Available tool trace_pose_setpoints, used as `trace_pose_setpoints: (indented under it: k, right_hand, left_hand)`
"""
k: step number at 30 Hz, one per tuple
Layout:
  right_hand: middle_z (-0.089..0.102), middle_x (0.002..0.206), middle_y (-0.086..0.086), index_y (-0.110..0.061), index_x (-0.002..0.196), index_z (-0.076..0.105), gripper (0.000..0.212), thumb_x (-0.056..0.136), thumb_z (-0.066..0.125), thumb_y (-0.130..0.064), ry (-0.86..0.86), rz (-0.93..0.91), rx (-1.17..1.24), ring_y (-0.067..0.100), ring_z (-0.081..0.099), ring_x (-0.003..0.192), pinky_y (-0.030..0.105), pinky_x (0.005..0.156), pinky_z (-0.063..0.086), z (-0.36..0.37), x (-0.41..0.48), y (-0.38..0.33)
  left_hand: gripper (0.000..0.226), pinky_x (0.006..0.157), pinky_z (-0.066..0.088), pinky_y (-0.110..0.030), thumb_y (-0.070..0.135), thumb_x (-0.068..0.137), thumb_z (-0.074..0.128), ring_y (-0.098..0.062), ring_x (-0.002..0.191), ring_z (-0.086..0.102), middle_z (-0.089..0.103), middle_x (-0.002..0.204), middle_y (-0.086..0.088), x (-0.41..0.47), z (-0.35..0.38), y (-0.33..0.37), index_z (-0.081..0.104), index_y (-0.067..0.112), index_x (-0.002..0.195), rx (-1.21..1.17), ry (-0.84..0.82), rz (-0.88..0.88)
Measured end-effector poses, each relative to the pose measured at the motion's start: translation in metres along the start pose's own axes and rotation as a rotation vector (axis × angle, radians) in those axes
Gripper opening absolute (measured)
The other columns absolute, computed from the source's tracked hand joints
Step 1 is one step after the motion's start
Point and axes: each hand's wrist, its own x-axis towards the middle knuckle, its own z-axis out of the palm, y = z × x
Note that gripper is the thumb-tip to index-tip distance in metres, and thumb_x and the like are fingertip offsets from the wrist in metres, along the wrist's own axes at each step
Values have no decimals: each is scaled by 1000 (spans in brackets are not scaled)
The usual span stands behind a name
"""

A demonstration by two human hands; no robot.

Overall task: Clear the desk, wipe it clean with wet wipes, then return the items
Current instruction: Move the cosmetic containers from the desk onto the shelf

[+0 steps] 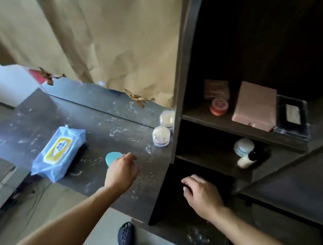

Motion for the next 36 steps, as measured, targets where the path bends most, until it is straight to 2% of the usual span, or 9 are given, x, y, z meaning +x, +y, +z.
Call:
trace_pose_setpoints:
  k: [5, 8, 13, 16, 20, 23, 26, 32, 36]
  right_hand:
    - [65, 99, 0, -13, 102, 66, 23, 80, 60, -16, 1, -132, -46, 22, 59, 97, 38, 73, 54, 32, 63, -51]
    - [61, 108, 5, -10, 109, 63, 37, 73, 65, -11, 35, -86, -54, 28, 56, 103, 38, 83, 53, 55, 106, -71]
    - [41, 139, 15, -6, 139, 35, 71, 78, 66, -28, 112, 404, -92, 33, 39, 126, 43, 102, 35, 71, 184, -90]
    - [46, 133, 19, -4, 135, 32, 82, 73, 70, -43, 183, 810, 44, 36, 42, 123, 43, 97, 36, 72, 217, -88]
    - [54, 125, 18, -6, 126, 40, 90, 59, 80, -51, 148, 978, 96, 35, 50, 116, 41, 87, 45, 84, 240, -76]
    - [65, 104, 8, -17, 102, 54, 60, 54, 80, -44, 208, 977, 128, 30, 61, 98, 34, 72, 52, 88, 244, -72]
    - [59, 74, -10, -27, 74, 58, 27, 55, 78, -27, 330, 915, 318, 21, 64, 73, 23, 56, 45, 85, 234, -81]
    - [58, 86, -9, -29, 92, 49, 52, 49, 78, -26, 372, 796, 492, 10, 57, 76, 20, 58, 40, 83, 191, -104]
    - [56, 101, -5, -27, 106, 44, 68, 45, 74, -33, 315, 712, 458, 15, 55, 88, 27, 74, 46, 84, 144, -105]
  left_hand:
    - [44, 86, 45, -36, 34, 79, 70, -26, 107, 52, 55, 115, -5, 23, -29, -63, 58, 16, 117, 179, -34, -20]
    - [58, 92, 43, -36, 44, 78, 69, -25, 112, 47, 48, 123, -4, 43, -32, -86, 49, 21, 128, 290, -166, 52]
    - [74, 98, 38, -35, 44, 76, 65, -23, 120, 40, 40, 134, -1, 75, -22, -109, 32, 26, 140, 431, -404, 315]
    - [81, 101, 36, -36, 35, 80, 66, -24, 124, 37, 37, 138, -2, 86, -13, -120, 22, 24, 147, 453, -473, 405]
    - [81, 102, 34, -35, 29, 82, 67, -24, 125, 37, 37, 139, -1, 96, -7, -132, 20, 21, 148, 426, -501, 461]
    - [71, 99, 35, -33, 32, 81, 67, -23, 120, 40, 42, 133, 0, 103, -7, -136, 31, 19, 140, 373, -521, 481]
    - [60, 94, 36, -30, 35, 77, 69, -21, 113, 44, 48, 125, 1, 106, -9, -139, 38, 18, 126, 310, -525, 460]
    - [59, 75, 41, -31, 36, 69, 72, -25, 100, 56, 51, 112, 0, 106, -23, -137, 40, 14, 113, 195, -503, 290]
    - [57, 73, 48, -36, 32, 64, 74, -29, 91, 58, 49, 106, -3, 102, -33, -125, 41, 13, 106, 146, -476, 225]
